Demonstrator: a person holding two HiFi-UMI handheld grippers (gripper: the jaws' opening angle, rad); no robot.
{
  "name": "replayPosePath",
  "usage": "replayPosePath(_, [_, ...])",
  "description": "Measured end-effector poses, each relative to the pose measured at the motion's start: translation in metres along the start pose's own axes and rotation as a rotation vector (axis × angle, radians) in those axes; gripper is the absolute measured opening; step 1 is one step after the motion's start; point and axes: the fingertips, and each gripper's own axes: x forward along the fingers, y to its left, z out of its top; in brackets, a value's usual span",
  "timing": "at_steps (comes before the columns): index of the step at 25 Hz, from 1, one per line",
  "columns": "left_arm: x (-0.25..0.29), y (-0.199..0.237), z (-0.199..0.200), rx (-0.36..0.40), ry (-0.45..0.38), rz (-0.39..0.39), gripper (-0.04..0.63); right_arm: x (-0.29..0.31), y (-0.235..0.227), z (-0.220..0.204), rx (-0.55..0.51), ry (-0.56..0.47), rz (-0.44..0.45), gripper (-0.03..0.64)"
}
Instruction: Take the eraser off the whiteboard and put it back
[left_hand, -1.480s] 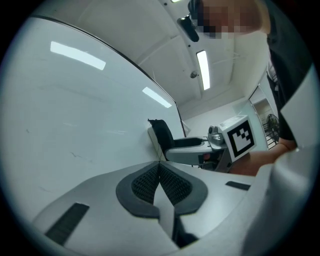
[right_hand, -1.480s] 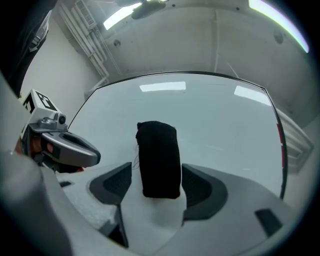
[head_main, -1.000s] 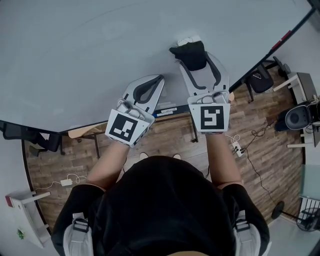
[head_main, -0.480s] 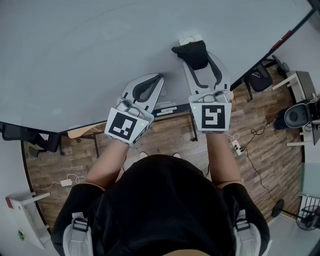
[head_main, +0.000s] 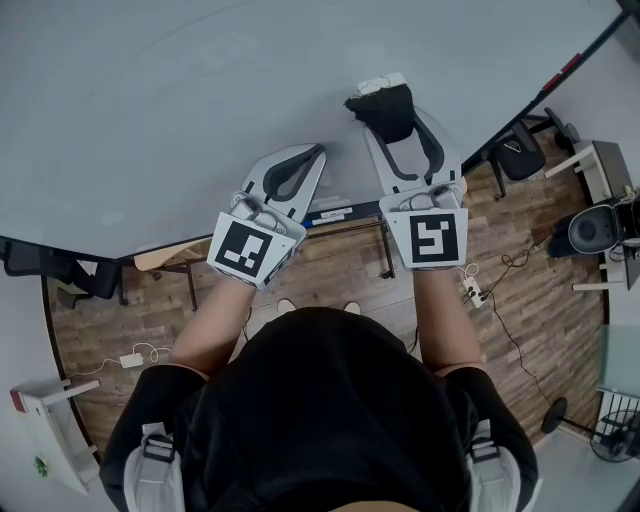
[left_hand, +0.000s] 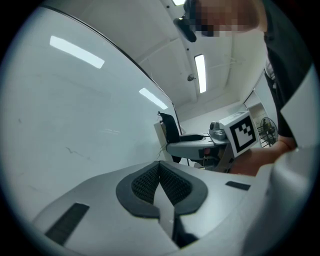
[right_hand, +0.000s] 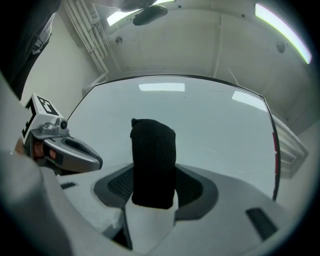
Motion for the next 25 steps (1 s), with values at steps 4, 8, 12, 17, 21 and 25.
replayPosePath(4, [-0.003, -0.006, 0.001, 0.014, -0.001, 0.009, -0.006, -0.010, 0.002, 0.004, 0.016, -0.025, 0.024, 0.225])
replayPosePath(8, [-0.006, -0.017, 0.005, 0.020, 0.000, 0.021, -0.006, -0.025, 0.001, 0.004, 0.073, -0.039, 0.058, 0.225])
replayPosePath(12, [-0.009, -0.030, 0.008, 0.029, 0.000, 0.040, -0.005, -0.041, 0.001, 0.002, 0.162, -0.064, 0.124, 0.225])
replayPosePath(17, [-0.013, -0.040, 0.010, 0.045, 0.009, 0.077, -0.006, -0.058, 0.002, -0.003, 0.194, -0.079, 0.178, 0.225])
replayPosePath(21, [-0.017, -0.044, 0.010, 0.039, 0.009, 0.115, -0.006, -0.070, 0.007, -0.006, 0.276, -0.101, 0.252, 0.225])
replayPosePath(25, [-0.022, -0.049, 0.009, 0.030, 0.012, 0.157, -0.005, -0.081, 0.007, -0.012, 0.383, -0.122, 0.328, 0.225])
